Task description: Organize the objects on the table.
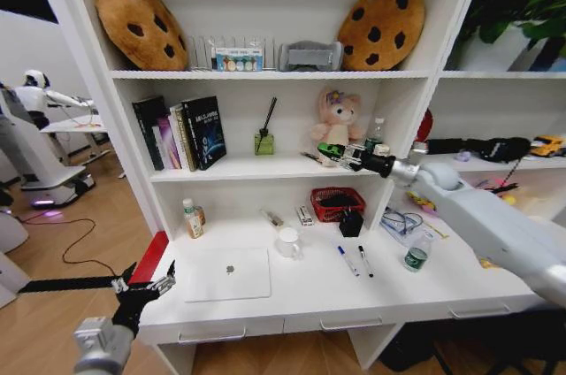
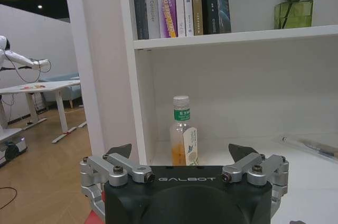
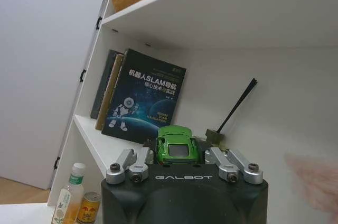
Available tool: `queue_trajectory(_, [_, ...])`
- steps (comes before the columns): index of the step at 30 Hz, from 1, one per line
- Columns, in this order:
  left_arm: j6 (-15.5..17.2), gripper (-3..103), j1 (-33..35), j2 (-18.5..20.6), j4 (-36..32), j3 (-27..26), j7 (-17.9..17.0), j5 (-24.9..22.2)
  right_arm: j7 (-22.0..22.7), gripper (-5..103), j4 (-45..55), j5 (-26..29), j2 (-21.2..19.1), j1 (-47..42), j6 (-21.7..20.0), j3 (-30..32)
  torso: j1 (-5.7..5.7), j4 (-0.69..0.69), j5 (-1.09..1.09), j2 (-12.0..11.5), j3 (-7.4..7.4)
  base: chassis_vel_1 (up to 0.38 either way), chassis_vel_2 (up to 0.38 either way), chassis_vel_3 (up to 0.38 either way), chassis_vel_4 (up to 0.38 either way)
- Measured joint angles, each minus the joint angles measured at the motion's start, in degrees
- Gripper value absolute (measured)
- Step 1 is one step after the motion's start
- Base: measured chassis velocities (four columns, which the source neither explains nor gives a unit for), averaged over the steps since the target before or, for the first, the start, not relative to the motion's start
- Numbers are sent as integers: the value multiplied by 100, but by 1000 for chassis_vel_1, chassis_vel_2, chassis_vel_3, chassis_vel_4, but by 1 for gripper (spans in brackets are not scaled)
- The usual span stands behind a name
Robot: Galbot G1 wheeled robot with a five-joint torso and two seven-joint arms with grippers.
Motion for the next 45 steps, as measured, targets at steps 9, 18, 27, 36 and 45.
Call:
queue_trajectory(9, [0, 100, 0, 0, 0, 0, -1, 0, -418, 37, -1988, -277, 1239, 954, 185, -1024, 0, -4, 1, 0, 0, 0, 0, 0, 0])
queue_trajectory(18, [0, 100, 1, 0, 0, 0, -1, 0, -410, 37, -2068, -340, 1603, 847, 176, -1206, -1, -5, 1, 1, -2, 0, 0, 0, 0])
queue_trajectory(27, [0, 100, 0, -1, 0, 0, -1, 0, -446, 37, -2586, -470, 2199, 884, 226, -1276, -1, -3, 0, 1, -1, 0, 0, 0, 0])
queue_trajectory(36, [0, 100, 0, 0, -1, 0, -1, 0, -396, 37, -2629, -539, 2158, 812, 247, -1188, -1, -3, 1, 1, -1, 0, 0, 0, 0])
queue_trajectory(45, [0, 100, 1, -1, -1, 0, -1, 0, -23, 67, -2388, -527, 2013, 758, 225, -1145, -1, -2, 1, 1, -1, 0, 0, 0, 0])
